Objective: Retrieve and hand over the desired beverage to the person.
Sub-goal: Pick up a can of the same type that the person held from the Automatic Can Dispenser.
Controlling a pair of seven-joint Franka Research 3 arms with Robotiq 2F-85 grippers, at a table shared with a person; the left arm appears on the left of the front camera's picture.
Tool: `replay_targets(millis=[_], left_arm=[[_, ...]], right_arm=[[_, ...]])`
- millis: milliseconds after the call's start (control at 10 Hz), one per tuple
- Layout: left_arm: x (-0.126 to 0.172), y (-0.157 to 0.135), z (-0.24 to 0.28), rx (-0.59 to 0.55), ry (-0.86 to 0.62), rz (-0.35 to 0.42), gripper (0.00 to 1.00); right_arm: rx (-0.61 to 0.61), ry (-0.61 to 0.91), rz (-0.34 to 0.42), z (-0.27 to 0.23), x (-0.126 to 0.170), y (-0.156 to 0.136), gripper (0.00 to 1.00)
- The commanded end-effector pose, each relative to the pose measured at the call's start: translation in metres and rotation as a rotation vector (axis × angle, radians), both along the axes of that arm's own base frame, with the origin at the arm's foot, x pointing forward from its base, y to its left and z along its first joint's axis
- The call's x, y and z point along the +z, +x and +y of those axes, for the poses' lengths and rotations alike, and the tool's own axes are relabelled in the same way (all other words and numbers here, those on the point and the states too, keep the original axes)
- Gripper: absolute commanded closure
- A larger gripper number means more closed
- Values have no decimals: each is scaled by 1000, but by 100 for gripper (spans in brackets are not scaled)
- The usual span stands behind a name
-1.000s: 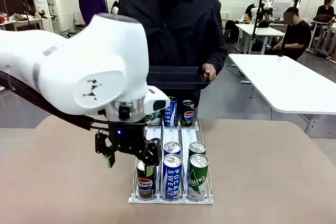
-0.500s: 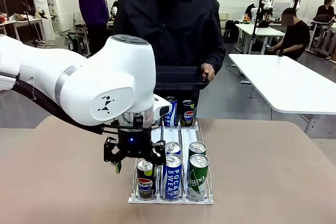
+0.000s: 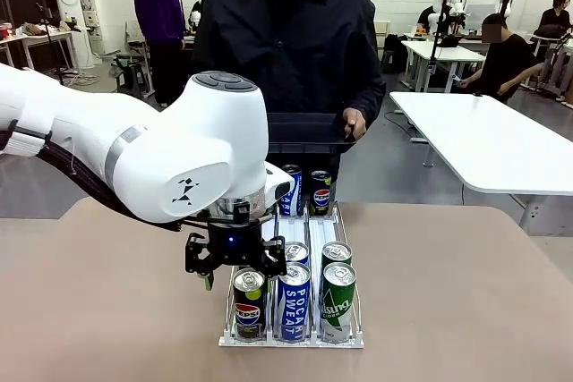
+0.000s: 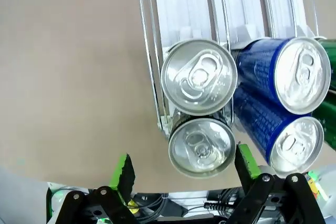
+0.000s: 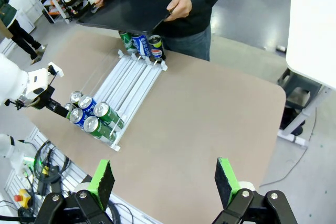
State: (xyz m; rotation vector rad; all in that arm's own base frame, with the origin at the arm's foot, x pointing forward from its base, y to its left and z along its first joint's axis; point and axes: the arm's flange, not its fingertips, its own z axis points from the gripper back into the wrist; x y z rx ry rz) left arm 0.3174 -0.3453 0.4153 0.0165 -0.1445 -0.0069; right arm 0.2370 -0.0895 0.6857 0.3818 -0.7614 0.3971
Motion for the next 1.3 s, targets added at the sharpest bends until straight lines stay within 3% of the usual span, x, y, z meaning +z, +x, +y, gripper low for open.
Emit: replay_targets(millis=[0, 600, 700, 800, 900, 1000, 1100, 1200], left_arm=[[-9, 7, -7, 36, -4, -49, 0], [-16, 14, -7, 52, -4, -24, 0], [-17, 14, -5, 44, -10, -33, 18], [-17, 13, -6, 37, -4, -26, 52], [-17, 13, -6, 32, -4, -21, 72], [-17, 13, -5, 30, -5, -18, 100], [-17, 13, -5, 27, -8, -12, 69], [-16, 13, -5, 25, -8, -13, 100]], right_arm=[[23, 11, -3, -1, 0, 1, 0], [23, 11, -3, -1, 0, 1, 0], [23, 11, -3, -1, 0, 1, 0], [23, 11, -3, -1, 0, 1, 0], [23, 11, -3, -1, 0, 1, 0], [23, 11, -3, -1, 0, 1, 0], [23, 11, -3, -1, 0, 1, 0], [23, 11, -3, -1, 0, 1, 0]])
